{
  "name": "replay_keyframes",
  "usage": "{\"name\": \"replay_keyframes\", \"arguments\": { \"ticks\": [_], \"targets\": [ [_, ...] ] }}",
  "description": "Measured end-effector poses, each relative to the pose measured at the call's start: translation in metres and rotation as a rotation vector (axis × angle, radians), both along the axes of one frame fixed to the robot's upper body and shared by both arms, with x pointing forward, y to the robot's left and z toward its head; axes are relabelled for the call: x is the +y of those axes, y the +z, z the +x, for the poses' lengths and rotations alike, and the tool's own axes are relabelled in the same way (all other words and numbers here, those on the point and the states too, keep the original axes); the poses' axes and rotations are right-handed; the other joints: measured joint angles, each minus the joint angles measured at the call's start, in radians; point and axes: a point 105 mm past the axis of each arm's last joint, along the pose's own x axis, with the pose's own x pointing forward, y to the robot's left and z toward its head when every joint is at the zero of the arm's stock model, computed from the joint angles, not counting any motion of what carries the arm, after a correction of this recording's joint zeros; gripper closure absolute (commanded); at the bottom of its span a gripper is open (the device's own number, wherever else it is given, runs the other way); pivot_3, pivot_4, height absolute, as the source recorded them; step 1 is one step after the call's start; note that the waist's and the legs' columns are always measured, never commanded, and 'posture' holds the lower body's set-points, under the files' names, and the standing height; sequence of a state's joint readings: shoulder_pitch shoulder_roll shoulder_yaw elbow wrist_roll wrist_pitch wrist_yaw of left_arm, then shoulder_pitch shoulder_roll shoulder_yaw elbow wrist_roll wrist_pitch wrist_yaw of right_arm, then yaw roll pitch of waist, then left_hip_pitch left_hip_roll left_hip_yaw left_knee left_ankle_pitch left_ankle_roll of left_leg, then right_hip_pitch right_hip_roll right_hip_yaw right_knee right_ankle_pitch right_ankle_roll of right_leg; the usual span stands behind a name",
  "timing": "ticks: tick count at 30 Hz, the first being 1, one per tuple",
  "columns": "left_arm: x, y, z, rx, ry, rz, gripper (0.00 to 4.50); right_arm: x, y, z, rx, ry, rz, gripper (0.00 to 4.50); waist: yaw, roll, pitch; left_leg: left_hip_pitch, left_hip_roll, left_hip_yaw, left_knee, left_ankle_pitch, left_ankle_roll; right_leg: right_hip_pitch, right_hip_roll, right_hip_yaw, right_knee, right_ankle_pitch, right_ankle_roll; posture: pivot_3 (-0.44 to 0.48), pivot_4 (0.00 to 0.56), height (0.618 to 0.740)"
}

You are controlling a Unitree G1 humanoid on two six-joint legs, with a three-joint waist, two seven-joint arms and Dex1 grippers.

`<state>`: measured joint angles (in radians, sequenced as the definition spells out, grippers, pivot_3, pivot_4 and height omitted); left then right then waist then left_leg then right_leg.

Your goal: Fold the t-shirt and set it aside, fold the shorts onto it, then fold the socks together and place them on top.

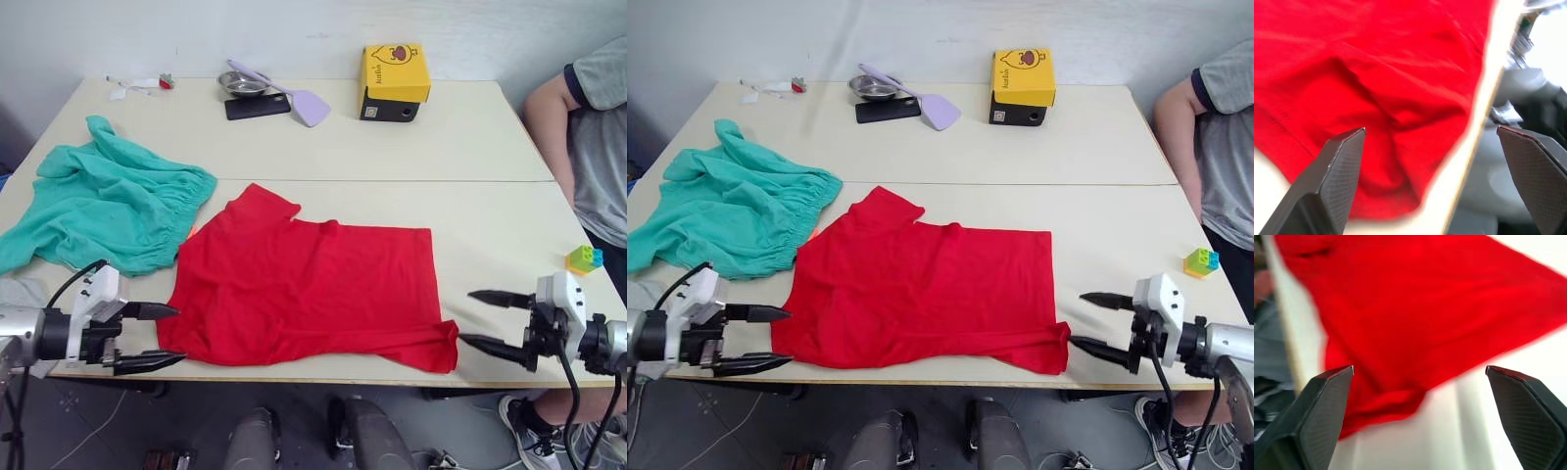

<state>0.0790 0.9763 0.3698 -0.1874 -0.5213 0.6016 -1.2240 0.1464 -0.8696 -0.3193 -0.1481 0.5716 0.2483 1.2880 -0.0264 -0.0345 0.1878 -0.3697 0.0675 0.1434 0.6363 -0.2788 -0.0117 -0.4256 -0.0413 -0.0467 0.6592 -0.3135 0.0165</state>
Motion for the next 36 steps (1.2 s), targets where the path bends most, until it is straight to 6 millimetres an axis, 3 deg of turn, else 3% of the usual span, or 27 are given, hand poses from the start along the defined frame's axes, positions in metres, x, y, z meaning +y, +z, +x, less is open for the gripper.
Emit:
{"name": "replay_keyframes", "arguments": {
  "ticks": [3,6,9,15,18,29,30,36],
  "targets": [
    [-0.011,-0.001,0.007,0.012,0.032,-0.053,0.00,0.020,0.009,-0.005,-0.057,0.070,0.012,0.04,-0.003,-0.001,-0.001,0.000,0.000,0.000,0.000,0.001,0.000,0.000,0.000,0.000,0.000,0.000,0.001,0.000,0.150,0.740],
    [-0.023,-0.009,0.011,0.035,0.038,-0.071,0.00,0.031,0.003,-0.007,-0.064,0.091,0.017,0.04,-0.002,-0.001,-0.001,0.000,0.000,0.000,-0.001,0.000,-0.001,0.000,0.000,0.000,0.000,0.000,0.001,0.000,0.150,0.740],
    [-0.027,-0.019,0.015,0.057,0.053,-0.046,0.00,0.037,-0.006,-0.010,-0.053,0.112,-0.005,0.04,-0.002,-0.001,-0.001,0.000,0.000,0.000,-0.001,0.000,-0.002,0.000,0.000,0.000,0.000,0.000,0.001,0.000,0.150,0.740],
    [-0.031,-0.026,0.019,0.094,0.088,-0.052,0.00,0.047,-0.005,-0.009,-0.074,0.132,-0.020,0.04,-0.002,-0.001,-0.001,0.000,0.000,0.000,-0.001,0.000,-0.001,0.000,0.000,0.000,0.000,0.000,0.001,0.000,0.150,0.740],
    [-0.033,-0.027,0.020,0.106,0.101,-0.072,0.64,0.047,-0.004,-0.007,-0.077,0.124,-0.020,0.00,-0.001,-0.001,-0.001,0.000,-0.001,0.000,-0.001,0.000,-0.001,0.000,0.000,0.000,0.000,0.000,0.001,0.000,0.150,0.740],
    [-0.035,-0.029,0.014,0.163,0.111,-0.125,4.27,0.047,-0.003,-0.004,-0.085,0.118,-0.021,0.00,-0.001,-0.001,-0.001,0.000,-0.001,0.000,0.000,0.000,-0.001,0.000,0.000,0.000,0.000,0.000,0.001,0.000,0.150,0.740],
    [-0.034,-0.027,0.015,0.158,0.118,-0.138,4.47,0.047,-0.003,-0.003,-0.086,0.118,-0.022,0.00,-0.001,-0.001,-0.001,0.000,-0.001,0.000,0.000,0.000,-0.001,0.000,0.000,0.000,0.000,0.000,0.001,0.000,0.150,0.740],
    [-0.017,-0.014,0.015,0.141,0.226,-0.195,4.47,0.048,-0.005,-0.002,-0.081,0.115,-0.025,0.00,-0.004,-0.001,-0.001,0.000,0.000,0.000,-0.001,0.000,-0.001,0.000,0.000,0.000,0.000,0.000,0.000,0.000,0.150,0.740]
  ]
}}
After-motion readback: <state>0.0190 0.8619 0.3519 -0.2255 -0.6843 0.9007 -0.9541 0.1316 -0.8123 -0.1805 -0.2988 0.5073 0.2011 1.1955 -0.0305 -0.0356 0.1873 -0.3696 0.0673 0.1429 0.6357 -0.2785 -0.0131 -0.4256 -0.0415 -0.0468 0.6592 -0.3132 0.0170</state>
